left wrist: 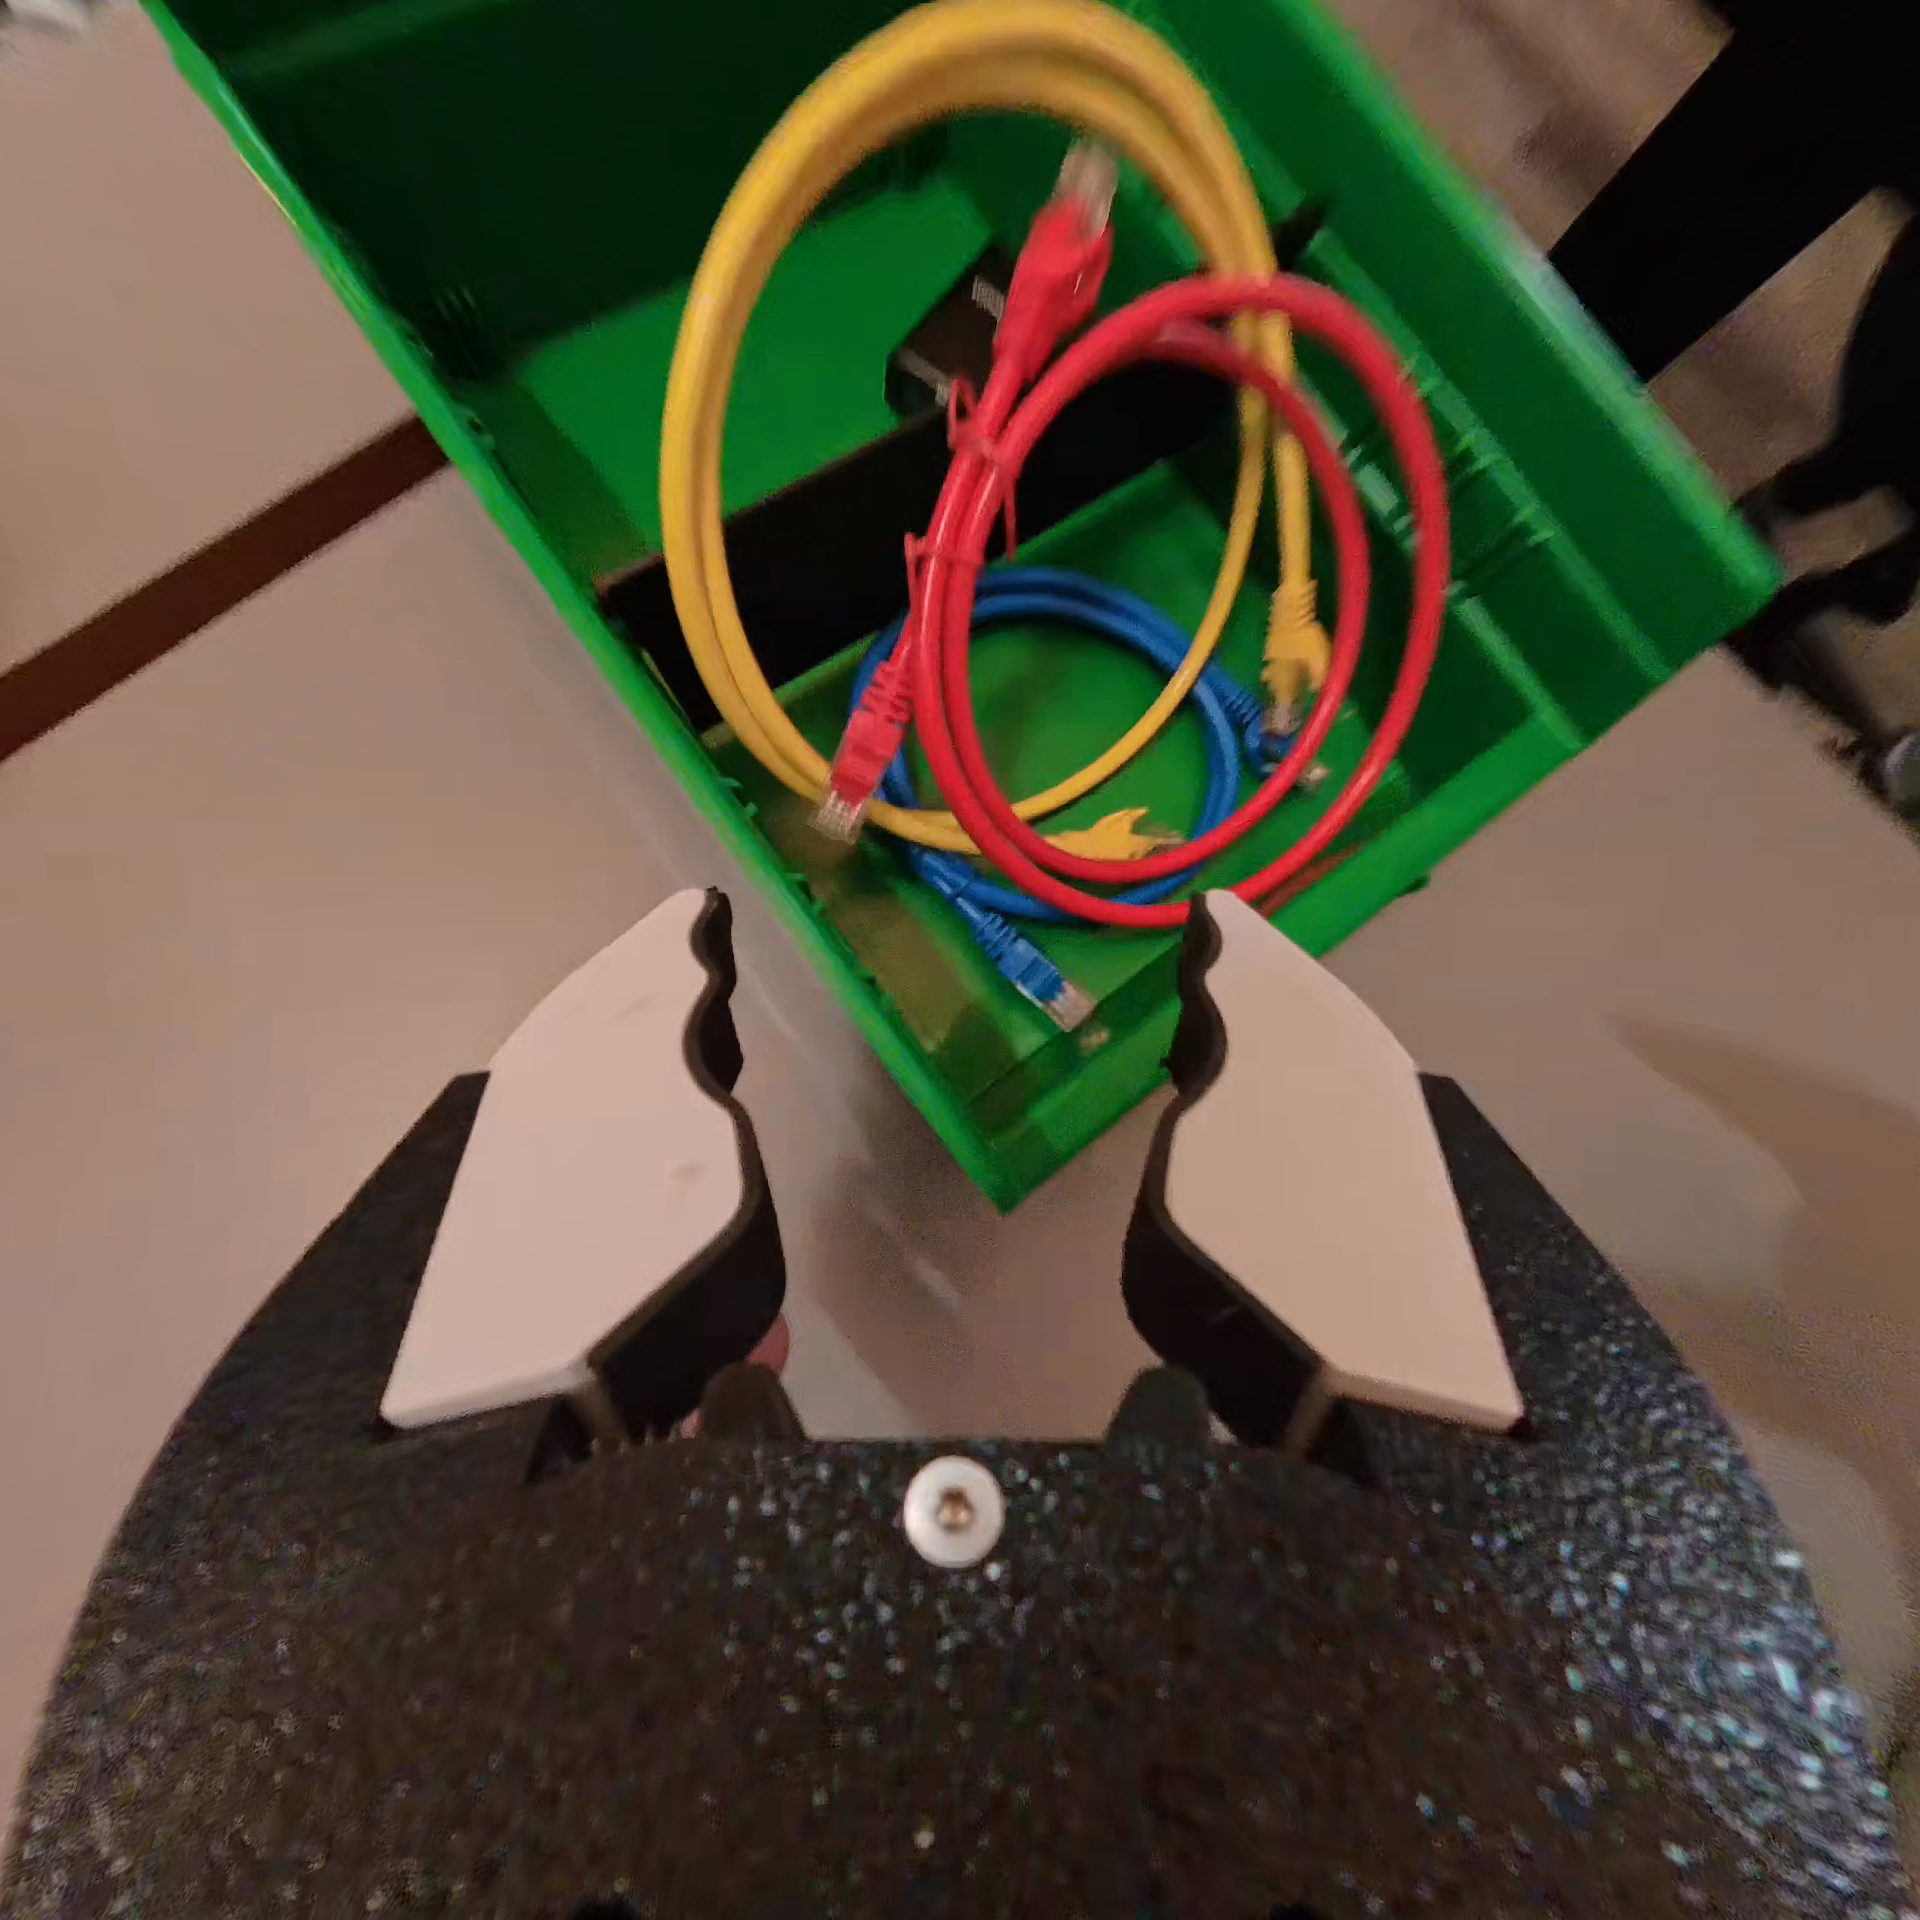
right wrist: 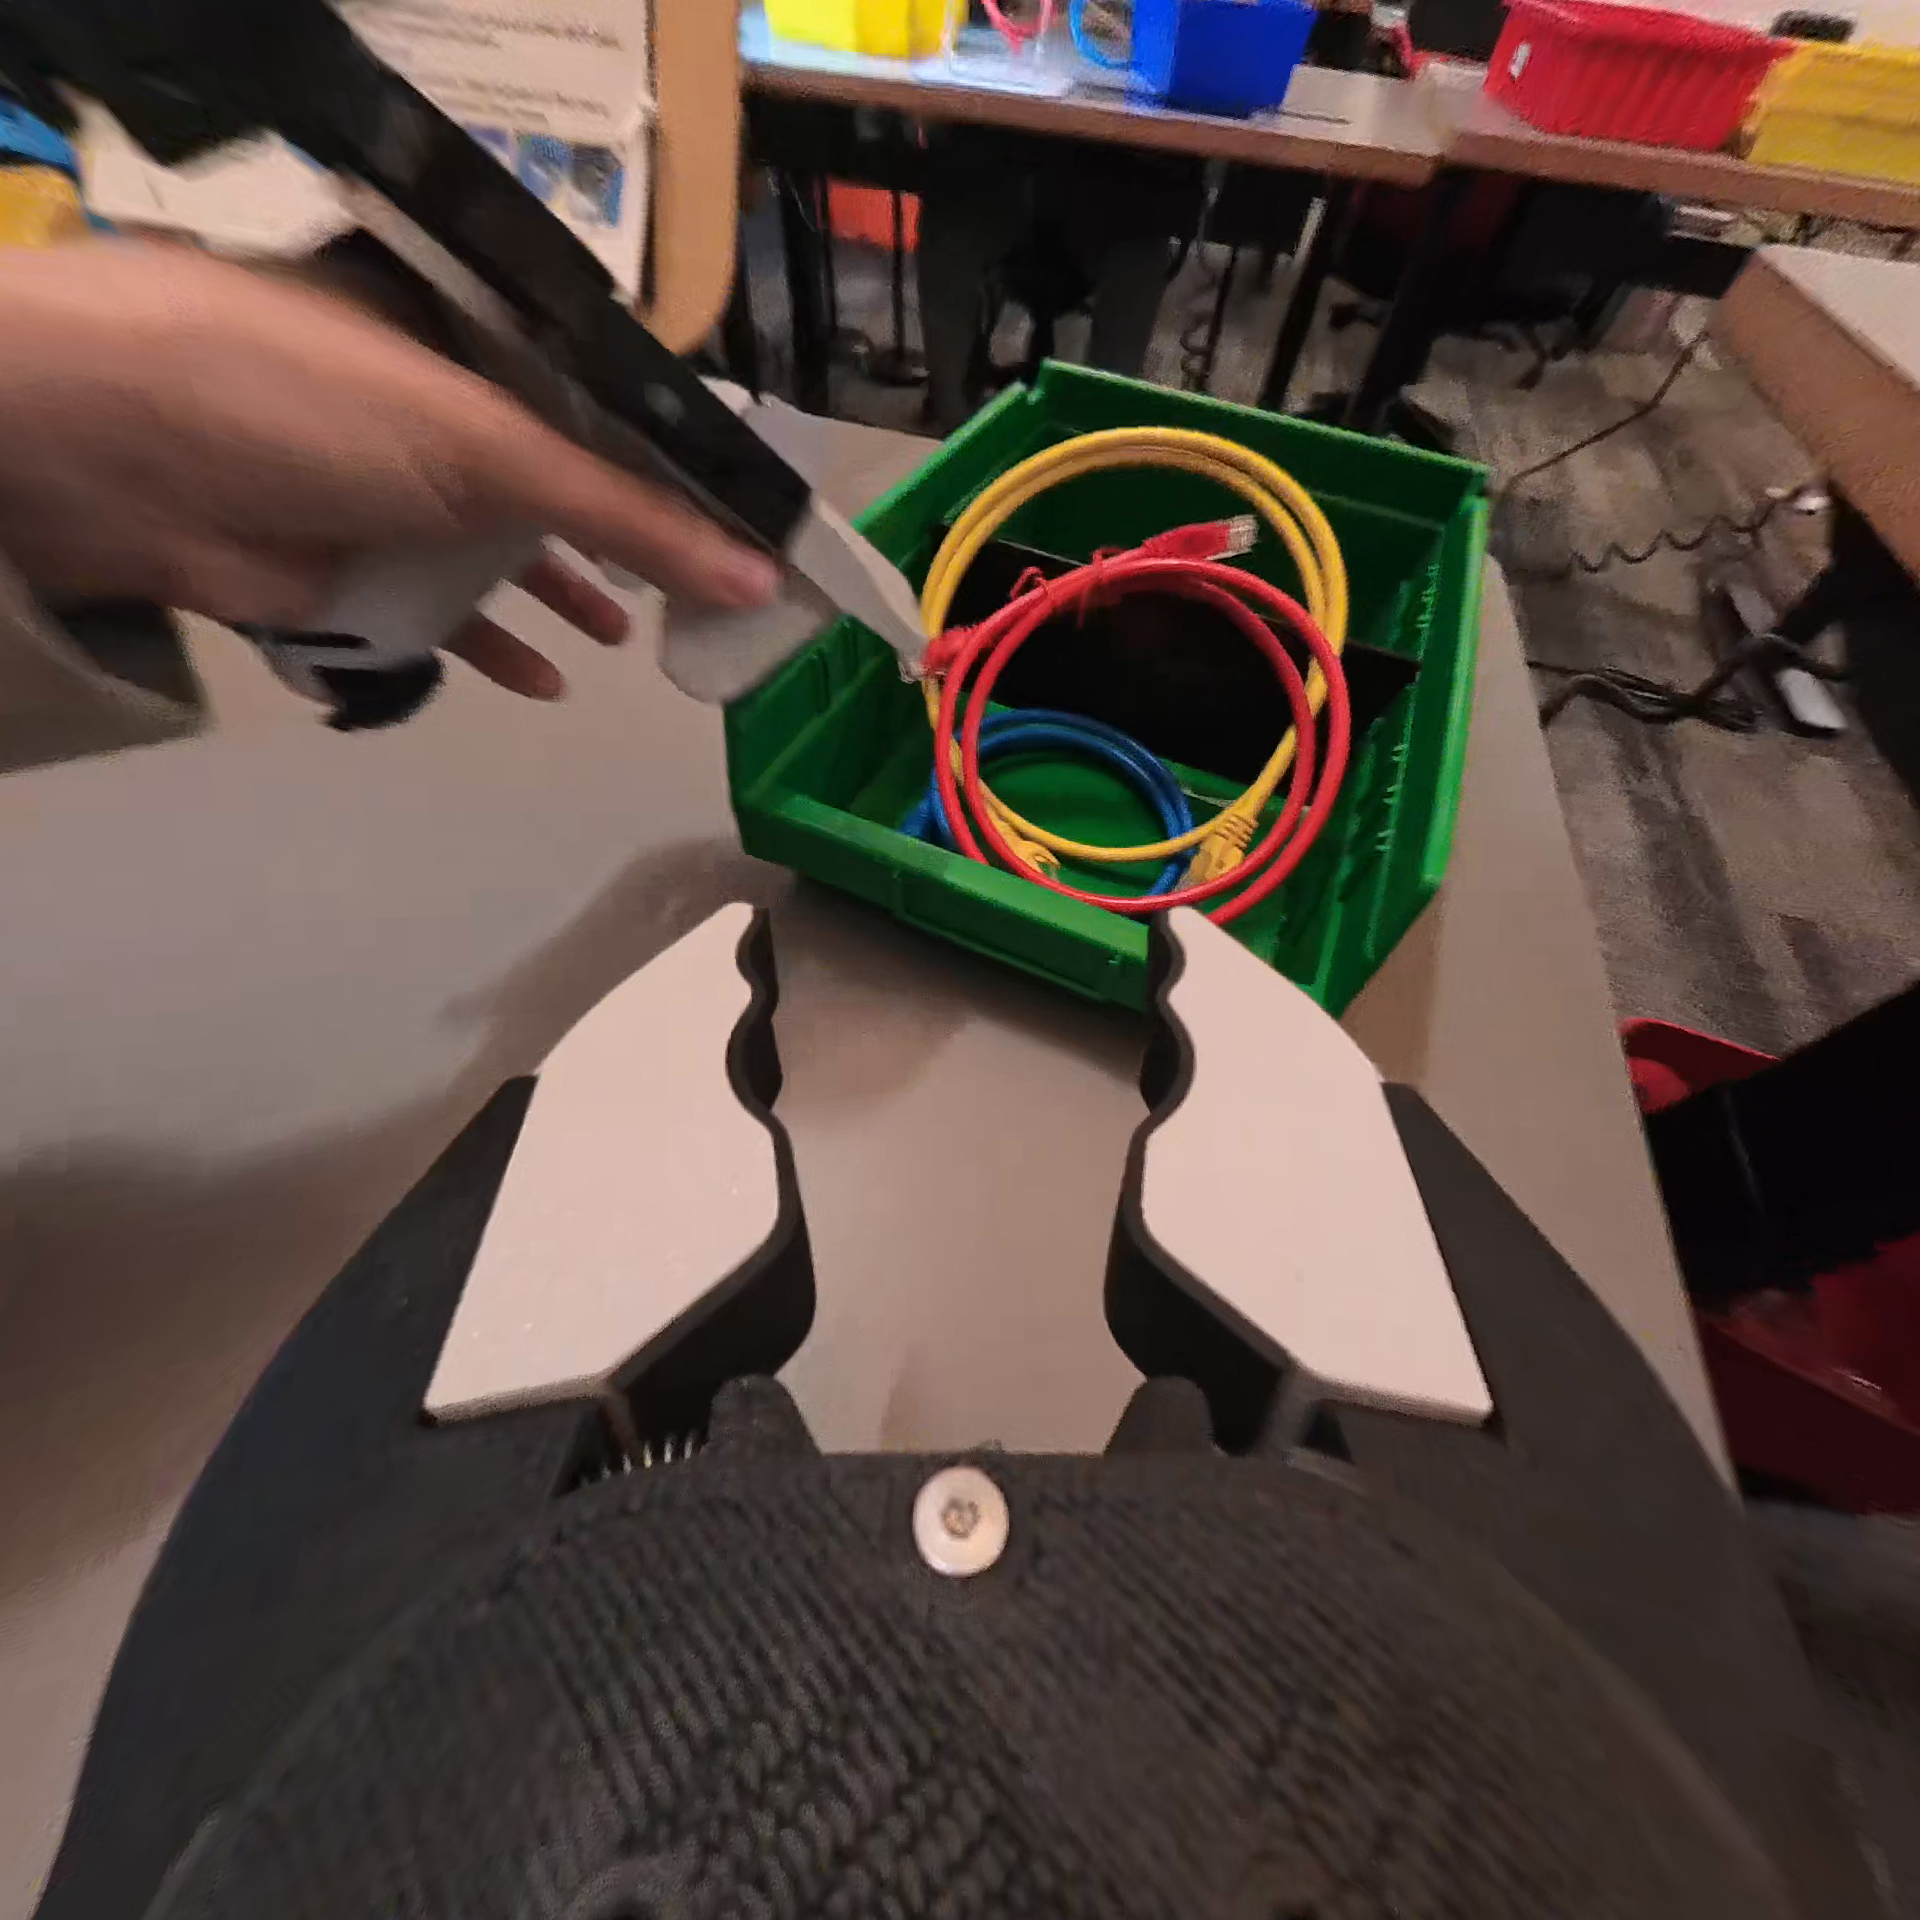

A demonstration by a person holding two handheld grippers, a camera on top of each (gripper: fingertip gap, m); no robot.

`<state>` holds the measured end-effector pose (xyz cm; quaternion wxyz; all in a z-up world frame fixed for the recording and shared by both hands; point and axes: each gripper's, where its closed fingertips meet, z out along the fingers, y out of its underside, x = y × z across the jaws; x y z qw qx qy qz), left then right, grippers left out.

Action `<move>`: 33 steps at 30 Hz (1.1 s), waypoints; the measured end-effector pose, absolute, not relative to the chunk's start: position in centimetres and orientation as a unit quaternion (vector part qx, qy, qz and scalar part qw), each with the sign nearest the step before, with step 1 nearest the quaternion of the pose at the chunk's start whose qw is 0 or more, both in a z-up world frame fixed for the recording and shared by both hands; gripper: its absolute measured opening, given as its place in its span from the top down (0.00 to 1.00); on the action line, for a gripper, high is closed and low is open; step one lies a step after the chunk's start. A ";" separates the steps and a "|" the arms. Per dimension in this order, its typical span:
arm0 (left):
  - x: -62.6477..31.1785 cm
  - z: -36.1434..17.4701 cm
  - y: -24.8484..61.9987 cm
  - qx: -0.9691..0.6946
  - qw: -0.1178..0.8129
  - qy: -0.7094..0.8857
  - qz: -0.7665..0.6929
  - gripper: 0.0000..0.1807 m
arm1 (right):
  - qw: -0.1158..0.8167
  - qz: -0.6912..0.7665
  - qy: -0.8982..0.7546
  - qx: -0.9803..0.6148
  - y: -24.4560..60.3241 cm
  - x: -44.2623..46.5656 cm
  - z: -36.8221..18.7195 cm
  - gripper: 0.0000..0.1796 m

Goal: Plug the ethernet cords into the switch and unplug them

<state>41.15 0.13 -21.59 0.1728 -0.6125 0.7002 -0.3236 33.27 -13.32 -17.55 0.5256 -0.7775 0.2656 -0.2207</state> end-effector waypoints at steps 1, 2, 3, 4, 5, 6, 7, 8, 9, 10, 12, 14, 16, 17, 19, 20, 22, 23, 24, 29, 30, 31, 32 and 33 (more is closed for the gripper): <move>41.6 -22.7 0.2 -0.620 0.164 0.708 -0.296 0.56 | 0.530 -0.206 0.264 -0.779 -13.3 33.1 -17.7 0.62; 42.0 -23.7 0.6 -0.627 0.167 0.712 -0.267 0.57 | 0.523 -0.200 0.266 -0.784 -13.5 33.2 -18.0 0.62; 42.4 -24.4 1.0 -0.629 0.177 0.717 -0.242 0.62 | 0.511 -0.206 0.269 -0.790 -13.9 33.5 -18.4 0.61; 42.8 -25.1 1.5 -0.628 0.190 0.722 -0.218 0.65 | 0.499 -0.216 0.272 -0.794 -14.3 33.8 -18.7 0.61; 43.2 -25.7 2.2 -0.627 0.205 0.726 -0.196 0.67 | 0.491 -0.221 0.271 -0.798 -14.5 33.9 -19.0 0.62; 43.5 -26.3 2.6 -0.625 0.214 0.728 -0.182 0.69 | 0.488 -0.219 0.268 -0.801 -14.5 33.9 -19.2 0.62; 43.7 -26.9 2.9 -0.623 0.222 0.730 -0.172 0.72 | 0.488 -0.214 0.266 -0.803 -14.3 33.8 -19.3 0.62; 44.0 -27.4 3.3 -0.619 0.233 0.732 -0.163 0.71 | 0.492 -0.209 0.265 -0.803 -14.0 33.7 -19.2 0.62; 44.4 -27.4 3.4 -0.621 0.238 0.725 -0.179 0.76 | 0.496 -0.206 0.260 -0.802 -13.6 33.5 -19.1 0.62; 44.7 -27.3 3.4 -0.634 0.232 0.708 -0.206 0.83 | 0.499 -0.205 0.251 -0.804 -13.3 33.2 -18.9 0.62; 44.5 -27.1 4.3 -0.642 0.230 0.698 -0.218 0.88 | 0.493 -0.211 0.233 -0.811 -13.0 32.8 -18.7 0.61; 43.3 -27.1 5.6 -0.635 0.223 0.705 -0.222 0.90 | 0.486 -0.222 0.226 -0.814 -13.0 32.6 -18.4 0.61; 41.2 -27.1 6.9 -0.626 0.212 0.715 -0.230 0.91 | 0.494 -0.220 0.221 -0.812 -12.7 32.3 -18.0 0.61; 39.9 -27.1 7.7 -0.620 0.208 0.719 -0.235 0.92 | 0.499 -0.218 0.223 -0.809 -12.5 32.2 -17.7 0.61; 36.5 -27.0 9.5 -0.612 0.198 0.724 -0.248 0.92 | 0.508 -0.215 0.221 -0.805 -12.0 31.8 -17.2 0.62; 34.5 -27.0 10.5 -0.608 0.195 0.728 -0.252 0.92 | 0.511 -0.213 0.215 -0.805 -11.5 31.6 -17.0 0.62; 30.0 -27.0 12.4 -0.603 0.185 0.730 -0.262 0.92 | 0.510 -0.214 0.197 -0.809 -10.5 30.9 -16.7 0.62; 27.4 -27.0 13.4 -0.601 0.181 0.732 -0.264 0.93 | 0.507 -0.216 0.189 -0.813 -9.9 30.5 -16.6 0.62; 24.8 -27.0 14.5 -0.598 0.180 0.736 -0.262 0.93 | 0.503 -0.216 0.181 -0.817 -9.2 30.2 -16.6 0.62; 10.8 -26.7 19.6 -0.609 0.178 0.731 -0.251 0.93 | 0.489 -0.188 0.125 -0.843 -3.7 26.9 -17.7 0.60; 8.0 -26.7 20.6 -0.612 0.180 0.729 -0.247 0.93 | 0.494 -0.171 0.111 -0.845 -2.0 25.9 -18.0 0.60; 5.2 -26.7 21.6 -0.614 0.181 0.729 -0.243 0.93 | 0.497 -0.155 0.099 -0.848 -0.3 24.9 -18.4 0.60; 2.6 -26.7 22.5 -0.616 0.181 0.729 -0.239 0.93 | 0.498 -0.142 0.088 -0.851 1.6 24.0 -18.8 0.60; 0.0 -26.6 23.4 -0.619 0.180 0.728 -0.236 0.93 | 0.494 -0.131 0.075 -0.856 3.6 23.2 -19.3 0.60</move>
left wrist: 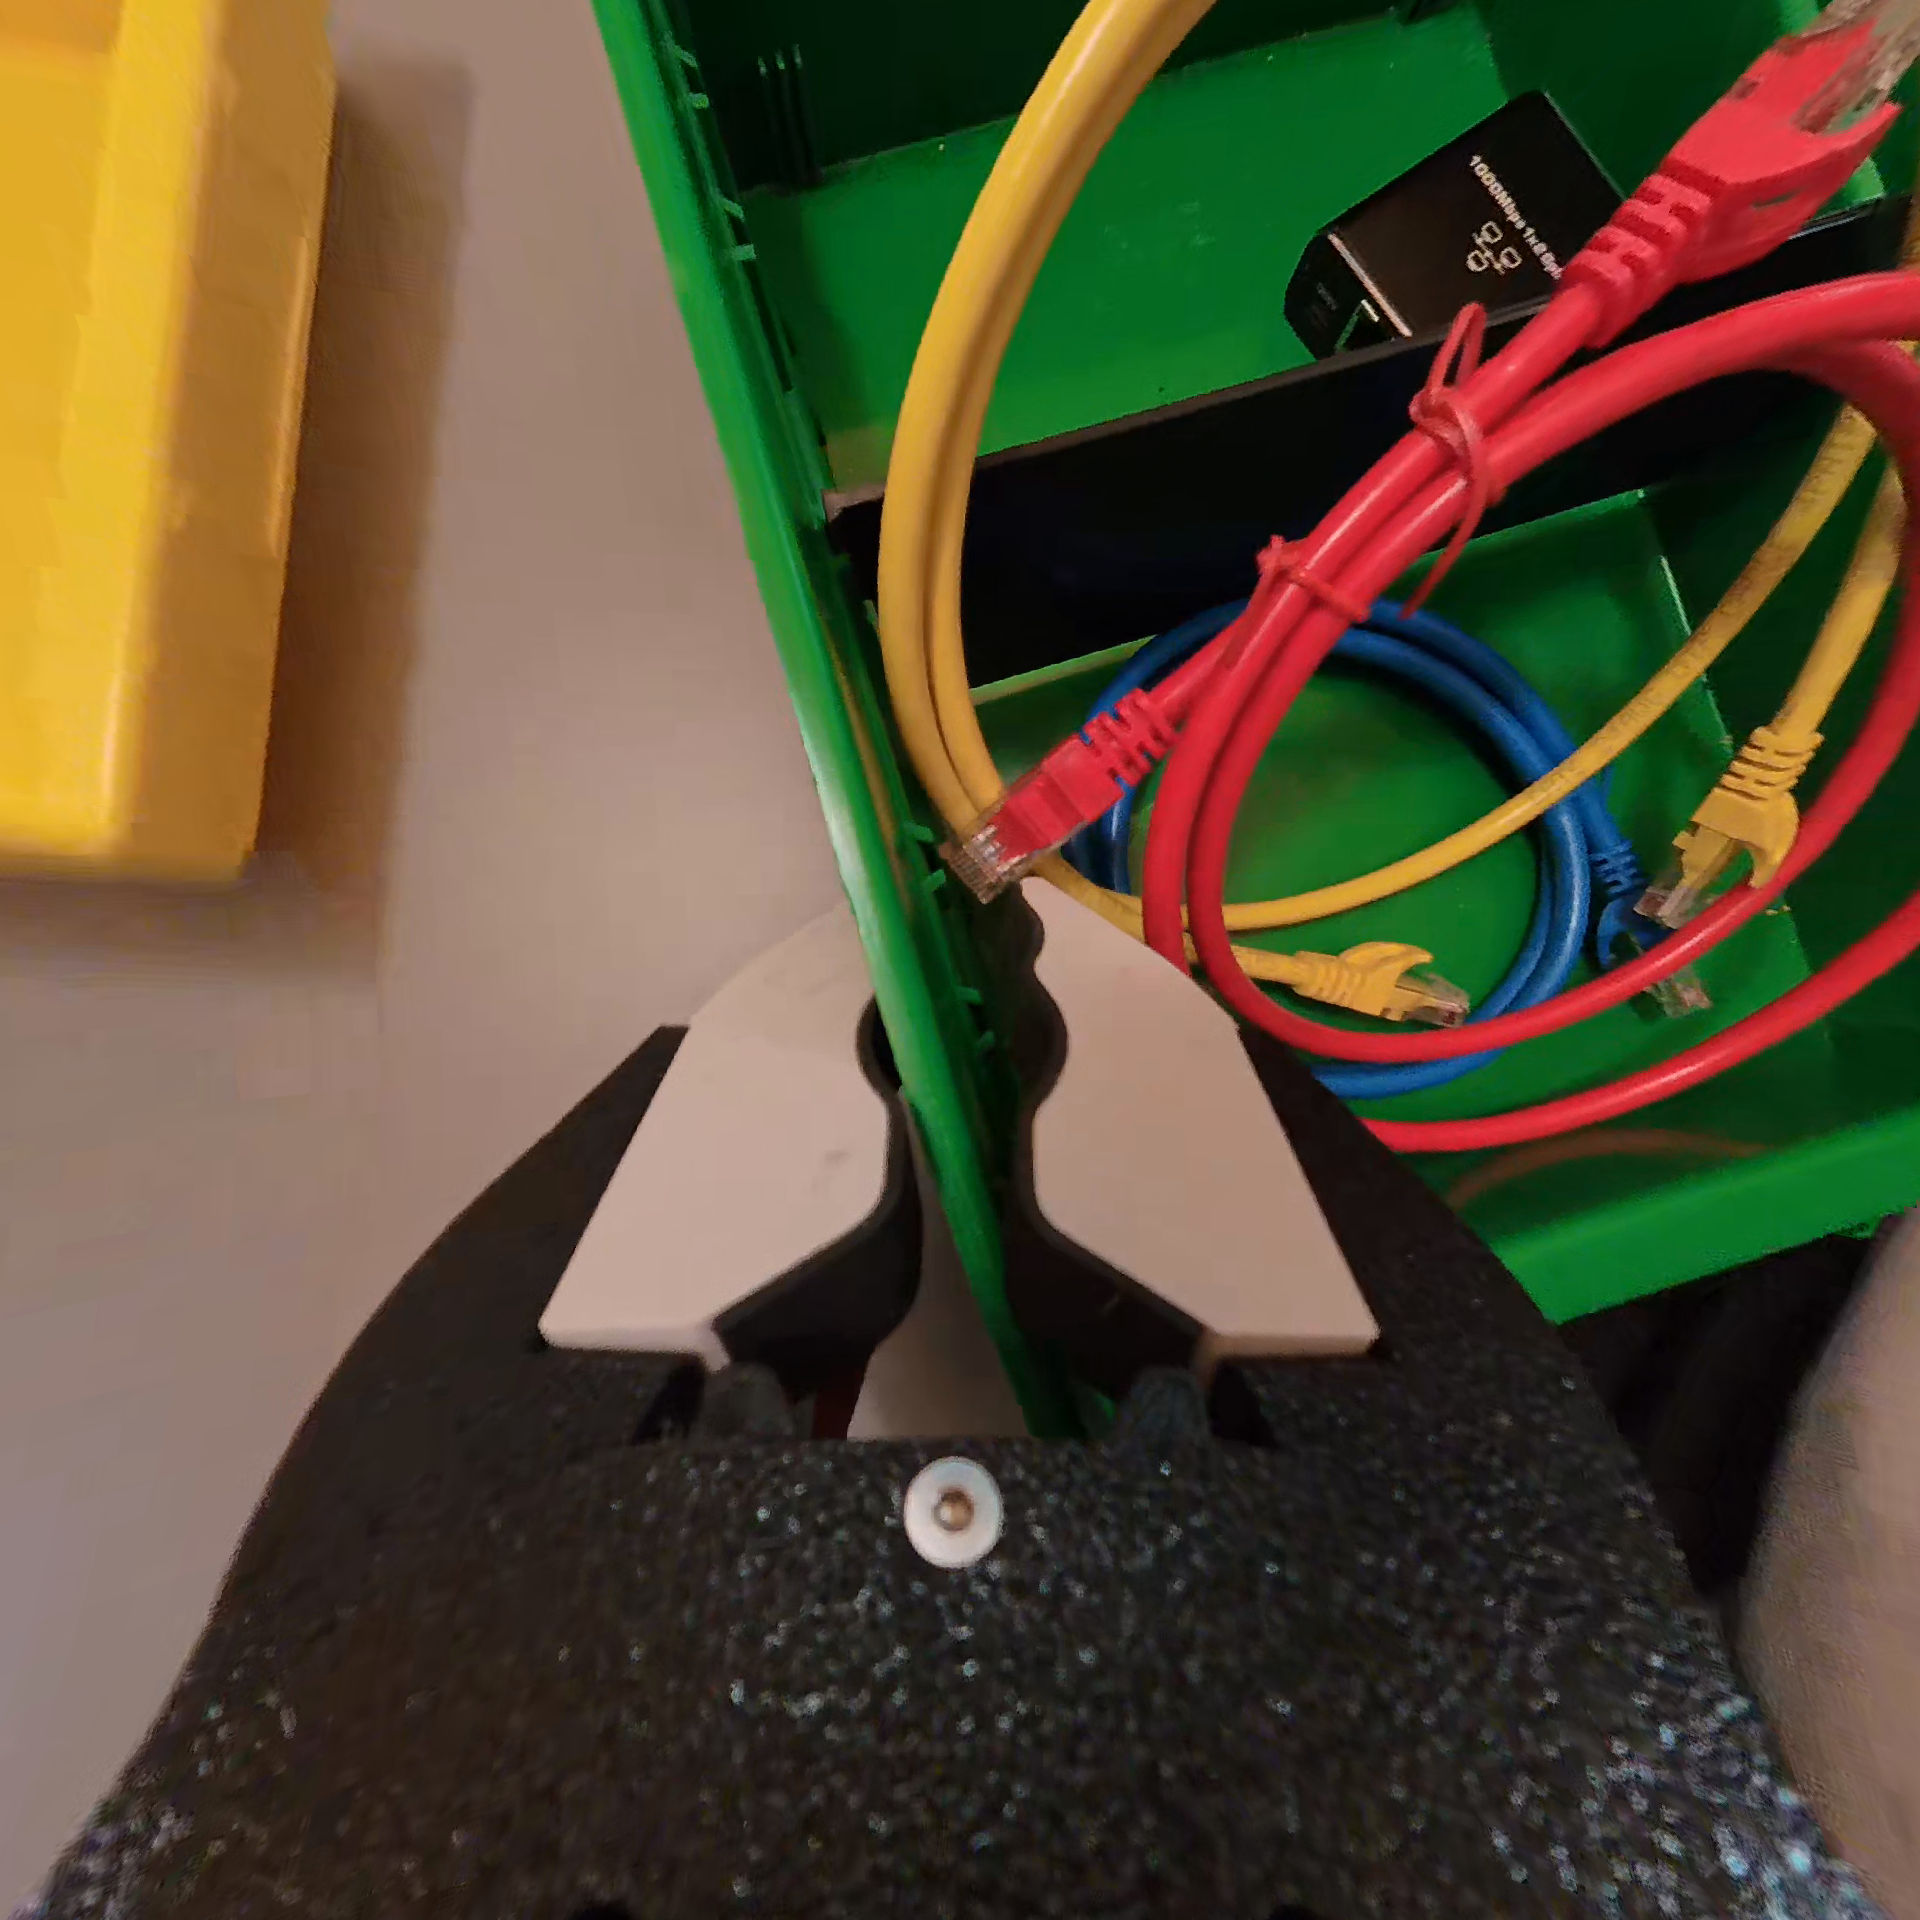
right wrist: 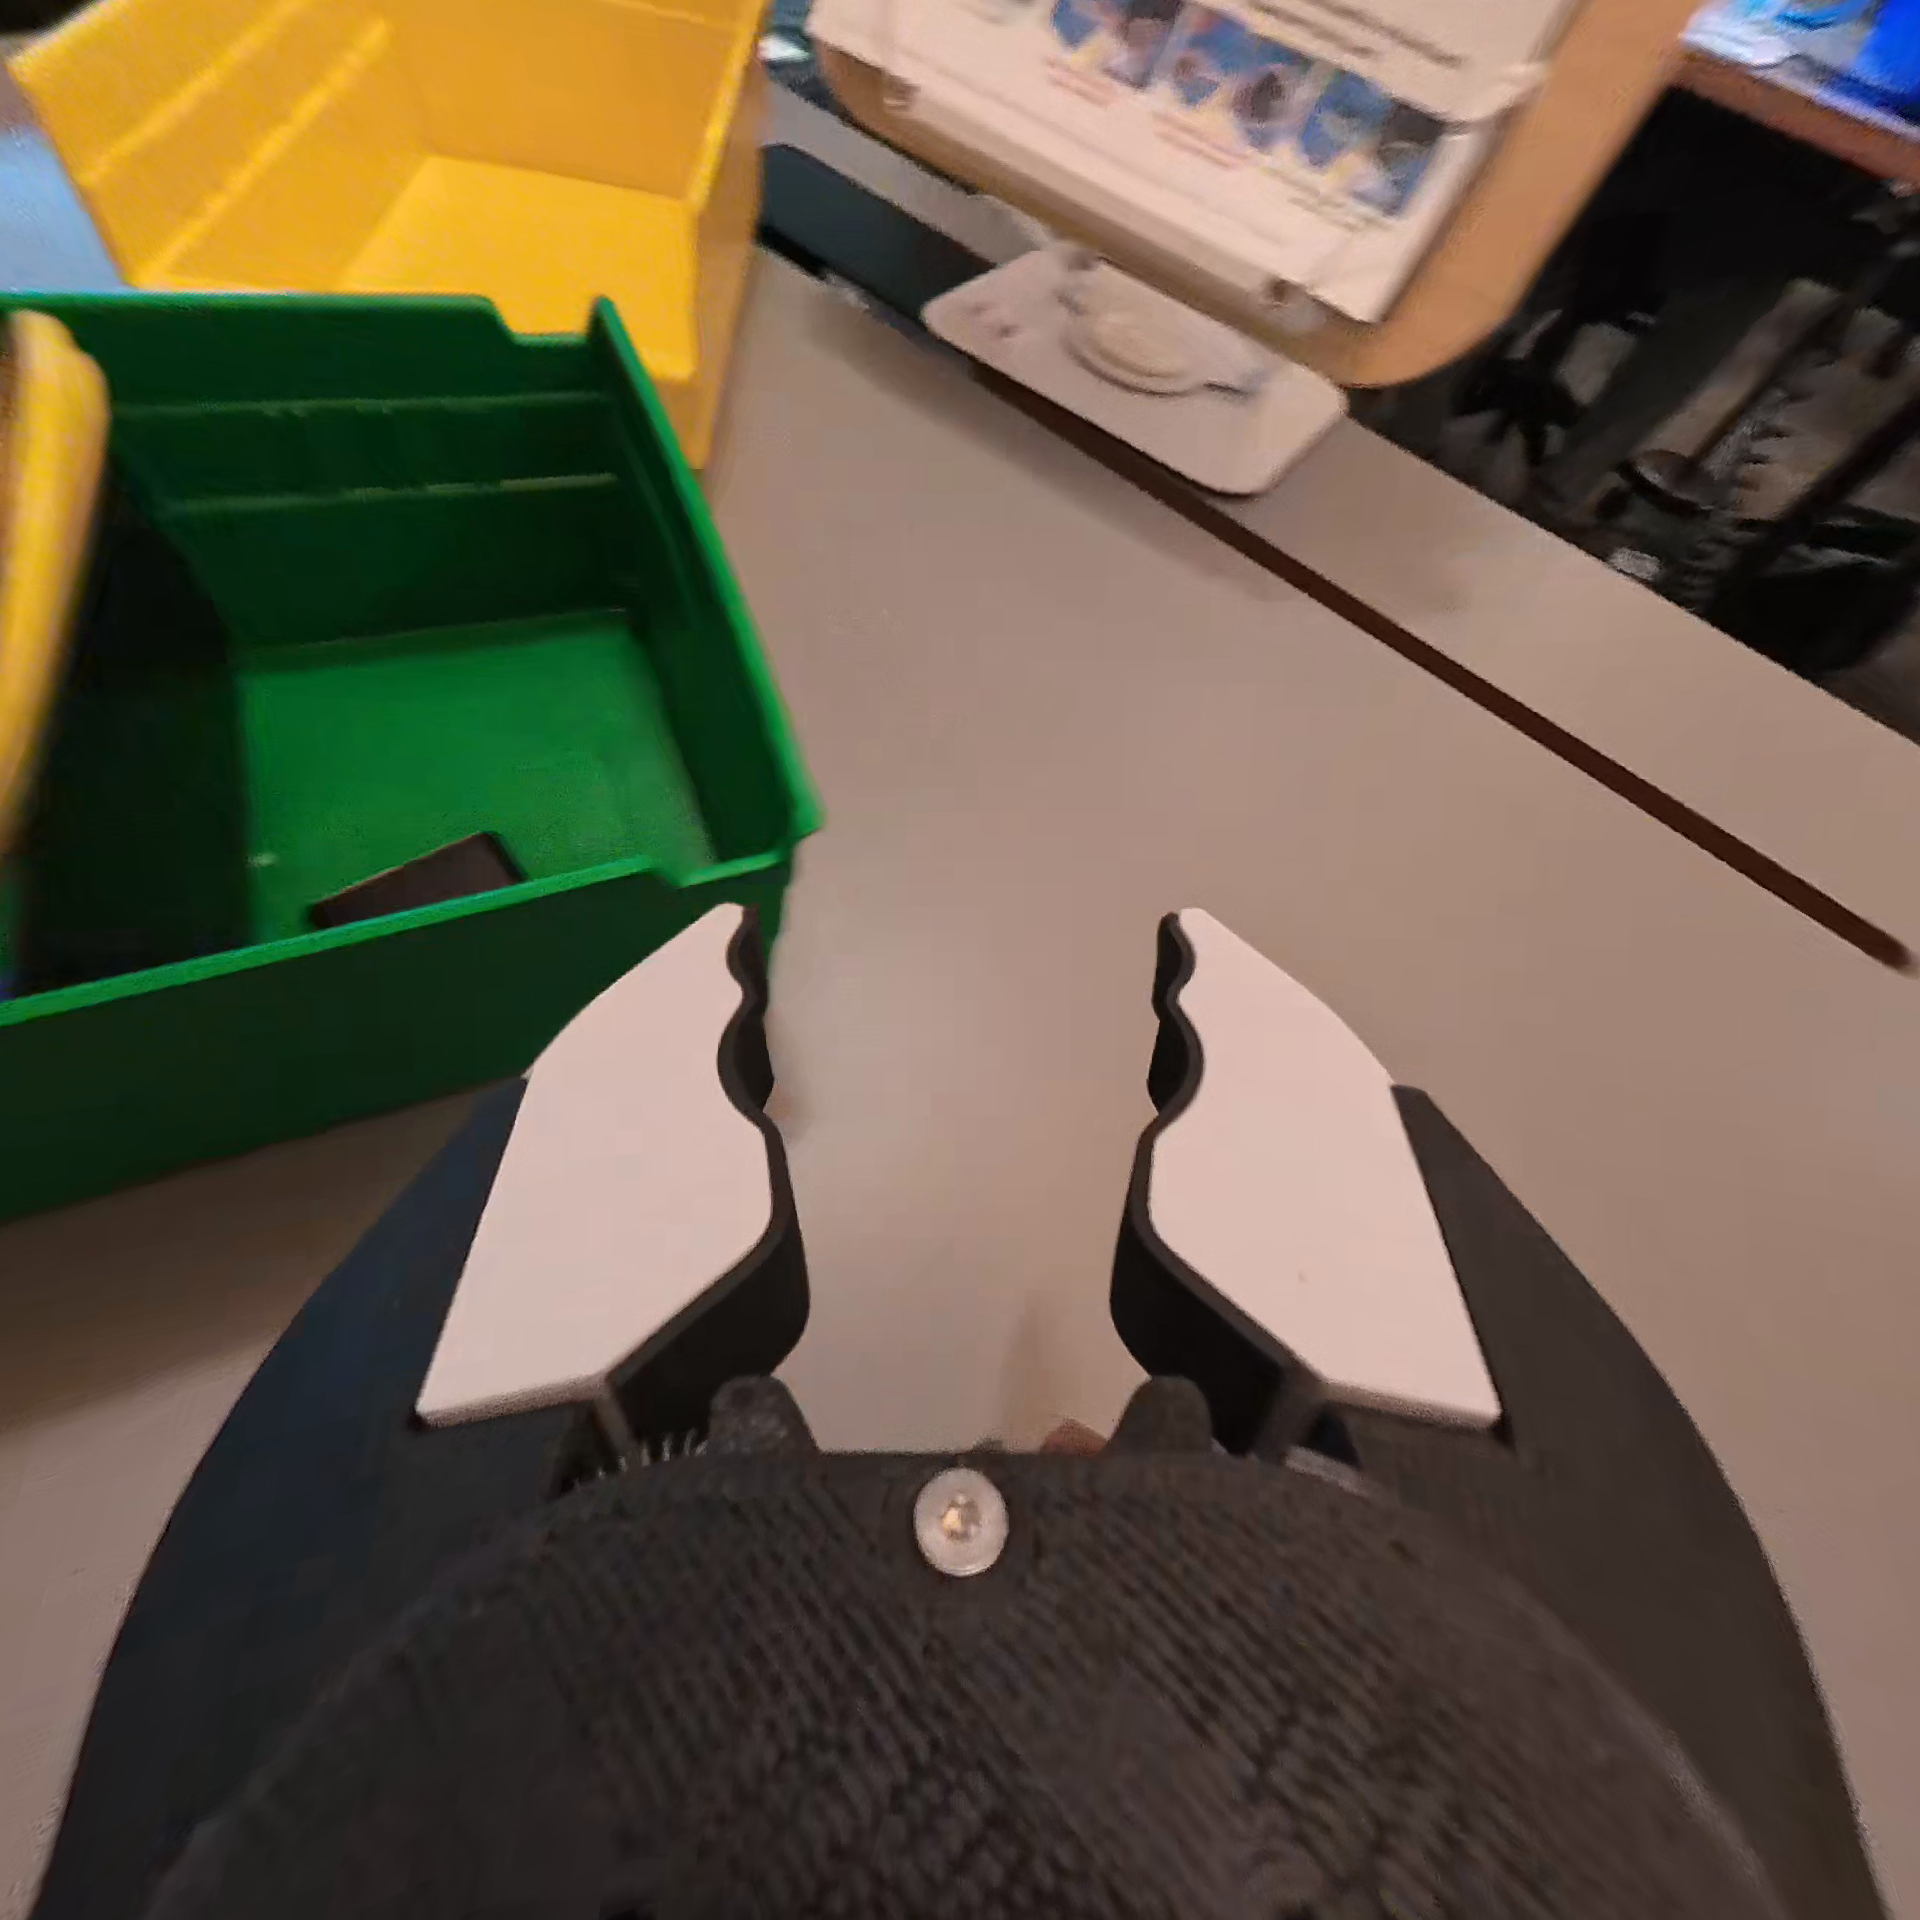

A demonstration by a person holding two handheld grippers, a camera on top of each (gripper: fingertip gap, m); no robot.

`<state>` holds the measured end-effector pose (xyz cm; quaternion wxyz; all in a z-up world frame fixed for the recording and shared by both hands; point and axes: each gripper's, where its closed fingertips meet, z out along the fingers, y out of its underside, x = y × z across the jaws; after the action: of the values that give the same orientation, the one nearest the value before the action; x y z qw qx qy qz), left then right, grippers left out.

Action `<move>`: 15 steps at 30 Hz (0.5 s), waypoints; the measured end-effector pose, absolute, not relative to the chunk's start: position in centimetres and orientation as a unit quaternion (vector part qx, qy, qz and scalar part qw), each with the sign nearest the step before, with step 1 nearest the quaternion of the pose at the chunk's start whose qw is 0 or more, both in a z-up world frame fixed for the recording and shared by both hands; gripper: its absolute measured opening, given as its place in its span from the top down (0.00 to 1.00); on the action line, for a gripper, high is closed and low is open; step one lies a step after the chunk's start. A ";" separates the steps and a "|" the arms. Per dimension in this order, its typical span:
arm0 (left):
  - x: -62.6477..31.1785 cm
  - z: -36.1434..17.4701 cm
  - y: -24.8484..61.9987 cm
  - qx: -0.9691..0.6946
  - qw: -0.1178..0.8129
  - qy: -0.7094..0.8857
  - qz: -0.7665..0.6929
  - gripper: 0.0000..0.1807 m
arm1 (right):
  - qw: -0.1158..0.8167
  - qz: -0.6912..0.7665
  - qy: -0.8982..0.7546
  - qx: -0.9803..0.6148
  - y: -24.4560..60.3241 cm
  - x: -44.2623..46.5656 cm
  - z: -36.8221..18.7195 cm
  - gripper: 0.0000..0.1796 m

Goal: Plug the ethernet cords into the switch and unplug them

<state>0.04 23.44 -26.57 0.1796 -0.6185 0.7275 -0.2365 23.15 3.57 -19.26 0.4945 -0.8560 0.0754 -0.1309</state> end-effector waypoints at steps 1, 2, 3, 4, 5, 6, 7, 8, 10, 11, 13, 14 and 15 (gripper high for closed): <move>-2.4 -26.5 24.3 -0.623 0.176 0.724 -0.237 0.93 | 0.490 -0.122 0.062 -0.861 5.6 22.4 -19.5 0.59; -4.6 -26.4 25.2 -0.629 0.172 0.720 -0.237 0.93 | 0.493 -0.118 0.048 -0.860 7.9 21.8 -19.4 0.58; -6.7 -26.3 26.1 -0.636 0.169 0.716 -0.236 0.93 | 0.505 -0.115 0.038 -0.855 10.4 21.4 -19.0 0.59; -8.7 -26.2 27.0 -0.643 0.167 0.710 -0.234 0.93 | 0.512 -0.107 0.030 -0.852 12.9 21.0 -18.8 0.59; -10.6 -26.2 27.9 -0.650 0.166 0.704 -0.232 0.93 | 0.517 -0.093 0.019 -0.851 15.4 20.4 -18.7 0.58; -12.4 -26.2 28.9 -0.660 0.165 0.695 -0.231 0.93 | 0.523 -0.080 0.010 -0.849 17.9 20.1 -18.7 0.58; -14.1 -26.1 29.9 -0.672 0.165 0.685 -0.230 0.92 | 0.525 -0.076 0.006 -0.848 20.4 20.1 -18.8 0.58; -15.8 -26.2 30.9 -0.683 0.166 0.675 -0.225 0.93 | 0.520 -0.074 0.008 -0.851 22.5 20.2 -19.1 0.57; -19.0 -26.2 32.9 -0.709 0.171 0.650 -0.214 0.93 | 0.521 -0.067 0.001 -0.851 26.6 20.4 -19.3 0.55; -20.5 -26.3 34.0 -0.724 0.174 0.635 -0.206 0.94 | 0.524 -0.081 0.001 -0.848 28.3 20.9 -19.3 0.55; -23.4 -26.5 36.4 -0.761 0.184 0.595 -0.182 0.97 | 0.535 -0.073 0.002 -0.841 31.4 21.0 -19.2 0.58; -24.7 -26.6 37.3 -0.780 0.185 0.571 -0.176 0.97 | 0.539 -0.053 0.004 -0.841 32.8 20.8 -19.4 0.58; -25.7 -26.6 38.2 -0.798 0.188 0.546 -0.175 0.97 | 0.533 -0.040 0.006 -0.845 34.0 20.7 -19.8 0.57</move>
<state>-25.67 38.21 -26.62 0.1876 -0.7978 0.5458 -0.1748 20.75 34.02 -19.78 0.5328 -0.8453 0.0065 -0.0400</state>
